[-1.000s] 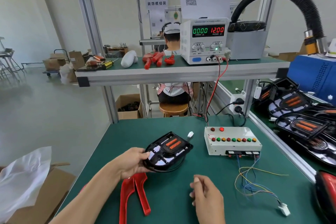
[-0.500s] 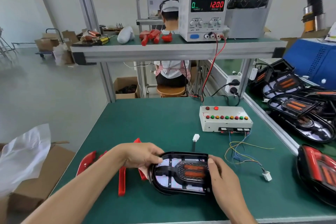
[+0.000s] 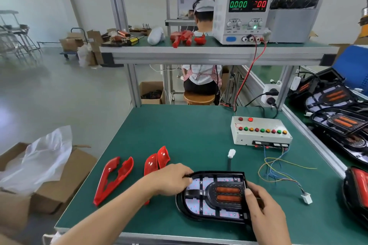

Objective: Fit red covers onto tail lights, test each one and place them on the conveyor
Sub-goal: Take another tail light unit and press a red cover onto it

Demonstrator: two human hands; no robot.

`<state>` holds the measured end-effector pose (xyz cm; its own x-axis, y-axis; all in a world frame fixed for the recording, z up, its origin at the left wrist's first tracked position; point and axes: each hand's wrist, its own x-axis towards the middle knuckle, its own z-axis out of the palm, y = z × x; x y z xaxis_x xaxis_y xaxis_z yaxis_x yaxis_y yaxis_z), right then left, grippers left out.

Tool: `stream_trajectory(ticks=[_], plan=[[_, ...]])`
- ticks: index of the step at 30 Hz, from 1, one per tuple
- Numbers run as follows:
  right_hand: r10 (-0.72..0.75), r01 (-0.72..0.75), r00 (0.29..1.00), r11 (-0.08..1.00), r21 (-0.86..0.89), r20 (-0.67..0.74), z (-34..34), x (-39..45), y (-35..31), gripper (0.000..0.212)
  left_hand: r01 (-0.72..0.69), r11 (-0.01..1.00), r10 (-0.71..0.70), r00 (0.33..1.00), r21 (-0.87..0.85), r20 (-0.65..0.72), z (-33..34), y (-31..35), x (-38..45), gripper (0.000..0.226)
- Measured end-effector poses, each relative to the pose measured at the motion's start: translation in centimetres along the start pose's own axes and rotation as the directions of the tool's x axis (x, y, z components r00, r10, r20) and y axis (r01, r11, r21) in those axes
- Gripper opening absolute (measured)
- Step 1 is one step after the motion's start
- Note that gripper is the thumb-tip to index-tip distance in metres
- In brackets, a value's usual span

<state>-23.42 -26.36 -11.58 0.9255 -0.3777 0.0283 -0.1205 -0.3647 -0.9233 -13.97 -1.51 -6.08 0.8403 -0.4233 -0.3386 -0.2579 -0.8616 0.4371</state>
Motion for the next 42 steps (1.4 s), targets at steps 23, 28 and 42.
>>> stream_trajectory(ticks=[23, 28, 42], plan=[[0.034, -0.035, 0.999, 0.998, -0.05, -0.014, -0.5, -0.6, -1.1, 0.012, 0.393, 0.913, -0.391, 0.774, -0.108, -0.497, 0.8, -1.7, -0.8, 0.027], [-0.254, 0.233, 0.947, 0.965, -0.124, -0.199, -0.9, -1.6, -2.8, 0.014, -0.023, 0.825, -0.331, 0.791, -0.565, -0.515, 0.1, 0.1, -2.9, 0.021], [-0.294, 0.256, 0.927, 0.95, 0.182, 0.232, -1.0, 0.0, -7.0, 0.009, -0.535, 0.199, -0.225, 0.79, -0.821, -0.57, 5.0, 10.1, -2.4, 0.008]])
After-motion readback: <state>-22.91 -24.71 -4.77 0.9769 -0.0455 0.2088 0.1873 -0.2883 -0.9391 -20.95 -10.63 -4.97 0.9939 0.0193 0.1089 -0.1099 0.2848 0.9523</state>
